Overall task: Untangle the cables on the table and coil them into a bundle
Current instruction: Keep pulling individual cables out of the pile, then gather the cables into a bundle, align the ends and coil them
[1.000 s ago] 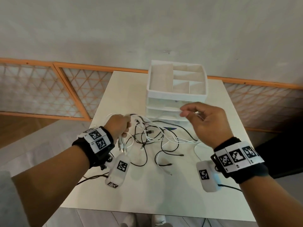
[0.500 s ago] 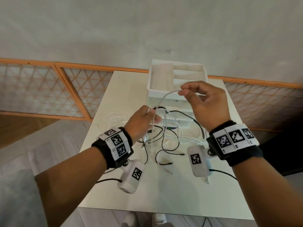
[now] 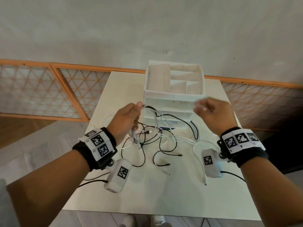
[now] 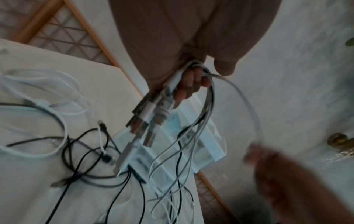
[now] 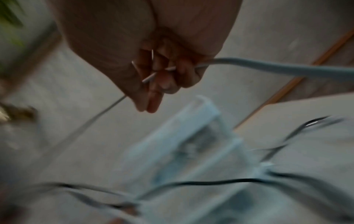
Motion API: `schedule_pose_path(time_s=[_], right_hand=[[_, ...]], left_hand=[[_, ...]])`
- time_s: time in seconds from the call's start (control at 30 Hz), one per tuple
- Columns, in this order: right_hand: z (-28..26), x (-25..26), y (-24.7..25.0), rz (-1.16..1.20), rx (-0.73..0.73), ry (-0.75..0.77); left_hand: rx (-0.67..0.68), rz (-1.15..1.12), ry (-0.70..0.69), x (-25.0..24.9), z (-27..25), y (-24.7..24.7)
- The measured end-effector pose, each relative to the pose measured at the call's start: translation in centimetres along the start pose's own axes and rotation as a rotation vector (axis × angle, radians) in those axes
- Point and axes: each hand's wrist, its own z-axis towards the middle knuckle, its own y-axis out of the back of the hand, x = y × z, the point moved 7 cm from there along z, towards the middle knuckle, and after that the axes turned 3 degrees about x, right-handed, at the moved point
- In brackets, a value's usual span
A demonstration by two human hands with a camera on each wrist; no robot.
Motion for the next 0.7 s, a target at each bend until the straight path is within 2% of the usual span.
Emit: schedule_pose_path(time_s=[0.07, 0.17, 0.23, 0.3, 0.4, 0.5, 0.57, 0.63, 0.7], right_hand=[[-0.4, -6.9, 0.1, -0.398, 0.082, -0.274], [-3.0, -13.6, 1.0, -0.641, 0.095, -0.611], [-3.8, -14.8, 1.3, -0.678, 0.071, -0.723], [-2.9, -14.4, 0.9, -0.535, 0.076, -0.772], [-0.4, -11.3, 1.0, -0.222, 0.002, -0.749], [2.6, -6.3, 2.3, 0.028, -0.133, -0.538], [4.4, -3.9, 3.7, 0.228, -0.231, -0.405], [6.0, -2.5, 6.1, 0.265, -0.356, -0.278], [6.7, -1.0, 8.8, 0.158, -0.471, -0.183]], left_hand=[[-0.032, 0.016, -0.05, -1.5, 0.0, 1.1], [-0.098, 0.019, -0.079, -2.7, 0.3, 2.9], [-0.129, 0.092, -0.07, -2.3, 0.6, 3.7], [-0.126, 0.175, -0.03, -1.1, 1.0, 3.6], [-0.072, 0.352, 0.046, 0.7, 1.5, 1.8], [-0.009, 0.509, 0.108, 1.9, 1.7, 0.0], [0.036, 0.482, 0.134, 2.6, 1.7, -0.6], [0.06, 0.405, 0.151, 2.9, 1.6, -0.7], [0.047, 0.293, 0.198, 3.2, 1.3, -0.4]])
